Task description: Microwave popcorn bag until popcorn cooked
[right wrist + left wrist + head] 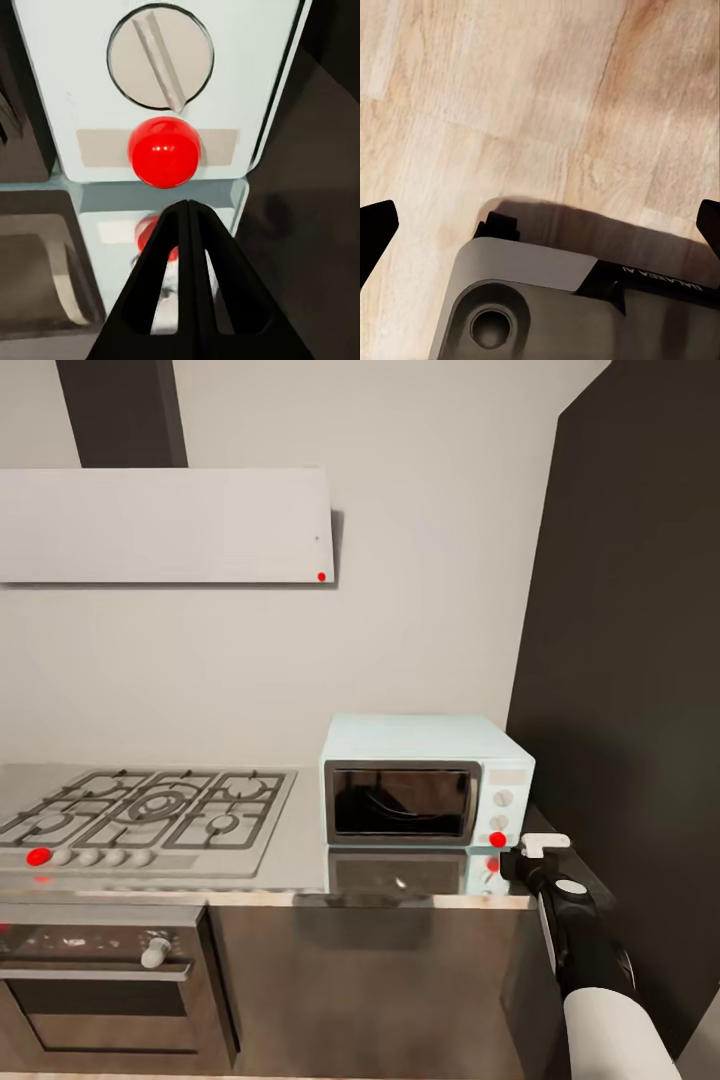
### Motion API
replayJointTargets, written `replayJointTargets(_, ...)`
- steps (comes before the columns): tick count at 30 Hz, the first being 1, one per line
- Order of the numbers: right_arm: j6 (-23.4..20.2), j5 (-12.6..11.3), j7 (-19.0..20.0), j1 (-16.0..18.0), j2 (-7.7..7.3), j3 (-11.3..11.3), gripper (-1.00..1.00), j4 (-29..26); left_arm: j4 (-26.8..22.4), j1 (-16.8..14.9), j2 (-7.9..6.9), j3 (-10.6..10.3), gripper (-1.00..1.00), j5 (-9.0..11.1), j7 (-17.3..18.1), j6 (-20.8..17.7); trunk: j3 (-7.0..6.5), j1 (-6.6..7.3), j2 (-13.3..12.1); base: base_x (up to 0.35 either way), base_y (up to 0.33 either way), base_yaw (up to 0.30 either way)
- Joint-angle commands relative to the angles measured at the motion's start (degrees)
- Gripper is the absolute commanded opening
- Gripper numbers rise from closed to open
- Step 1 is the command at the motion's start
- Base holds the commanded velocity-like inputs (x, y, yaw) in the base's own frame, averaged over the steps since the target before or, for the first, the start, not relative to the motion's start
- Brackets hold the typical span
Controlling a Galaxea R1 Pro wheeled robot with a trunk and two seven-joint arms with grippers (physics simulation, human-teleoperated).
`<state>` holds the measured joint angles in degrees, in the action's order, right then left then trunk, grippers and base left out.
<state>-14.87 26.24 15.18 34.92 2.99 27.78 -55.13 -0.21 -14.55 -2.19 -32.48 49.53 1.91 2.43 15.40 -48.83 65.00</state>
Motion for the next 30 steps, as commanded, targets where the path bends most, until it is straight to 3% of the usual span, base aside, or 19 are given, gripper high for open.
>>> replayJointTargets(1, -0.1, 0.6, 0.5, 0.1, 0.05, 0.3, -1.00, 0.1, 0.0, 0.0, -0.01, -0.5, 1.00, 0.6, 0.2, 0.2, 0.08, -0.02, 0.0, 0.146, 0.001, 0.000)
replayJointTargets(26, 0.0, 0.7, 0.2, 0.1, -0.71, 0.6, -1.00, 3.6, 0.0, 0.0, -0.10, -0.5, 1.00, 0.6, 0.2, 0.2, 0.08, -0.02, 0.0, 0.143, 0.000, 0.000)
replayJointTargets(28, 0.0, 0.7, 0.3, 0.1, -0.71, 0.6, -1.00, 3.6, 0.0, 0.0, -0.10, -0.1, 1.00, 1.2, 0.1, 0.2, 0.08, -0.02, 0.0, -0.007, 0.000, 0.000)
replayJointTargets(30, 0.0, 0.8, 0.4, 0.1, -0.71, 0.6, -1.00, 3.6, 0.0, 0.0, -0.04, 0.3, 1.00, 3.6, 0.1, 0.3, 0.08, -0.02, 0.0, -0.230, 0.000, 0.000)
